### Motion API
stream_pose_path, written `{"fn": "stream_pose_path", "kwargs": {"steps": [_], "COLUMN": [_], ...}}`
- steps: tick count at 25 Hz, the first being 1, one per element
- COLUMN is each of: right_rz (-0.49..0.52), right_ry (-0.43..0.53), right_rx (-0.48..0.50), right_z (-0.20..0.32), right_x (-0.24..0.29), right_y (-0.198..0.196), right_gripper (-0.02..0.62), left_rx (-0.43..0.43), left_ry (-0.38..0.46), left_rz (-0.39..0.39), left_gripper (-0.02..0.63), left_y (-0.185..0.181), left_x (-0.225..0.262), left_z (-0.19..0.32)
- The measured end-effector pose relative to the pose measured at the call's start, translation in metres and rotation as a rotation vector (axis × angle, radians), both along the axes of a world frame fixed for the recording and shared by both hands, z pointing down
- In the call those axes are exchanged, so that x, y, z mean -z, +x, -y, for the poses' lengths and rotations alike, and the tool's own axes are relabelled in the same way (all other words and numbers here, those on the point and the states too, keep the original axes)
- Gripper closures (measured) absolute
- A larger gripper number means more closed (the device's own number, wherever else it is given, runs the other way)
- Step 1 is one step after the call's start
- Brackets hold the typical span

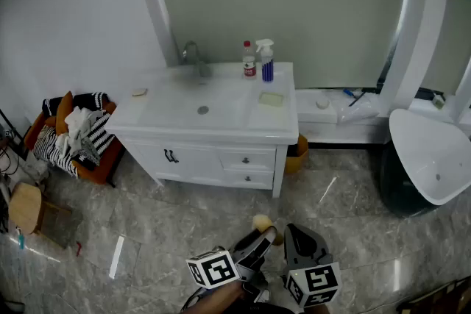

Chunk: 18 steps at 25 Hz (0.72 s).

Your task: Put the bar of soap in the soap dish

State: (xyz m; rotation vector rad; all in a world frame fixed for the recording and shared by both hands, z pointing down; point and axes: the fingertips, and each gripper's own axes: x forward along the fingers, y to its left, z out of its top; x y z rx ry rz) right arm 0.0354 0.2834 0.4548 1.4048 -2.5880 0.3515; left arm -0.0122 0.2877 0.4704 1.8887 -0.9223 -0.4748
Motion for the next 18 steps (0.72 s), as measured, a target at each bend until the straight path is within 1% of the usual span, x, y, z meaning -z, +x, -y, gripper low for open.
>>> {"fn": "stream_pose_path", "kwargs": {"steps": [8, 12, 18], "right_rz": [0.004, -0.008, -0.019], "right_ry": [-0.006, 0.008, -0.003], "right_rx": [0.013, 0.018, 0.012], "right_z": [-0.013, -0.010, 0.007], "right_x": [0.001, 0.001, -0.006], "right_y": [0.002, -0.001, -0.005], "right_gripper": [0.584, 0.584, 0.584], "left_rx": [0.008, 0.019, 0.016], "left_ry": [0.004, 0.010, -0.003], "left_rz": [0.004, 0.005, -0.002], "left_gripper": [0.423, 0.425, 0.424], "left_y": [0.001, -0.002, -0.007], "left_x": [0.008, 0.007, -0.003], "left_z": [-0.014, -0.009, 0.007]}}
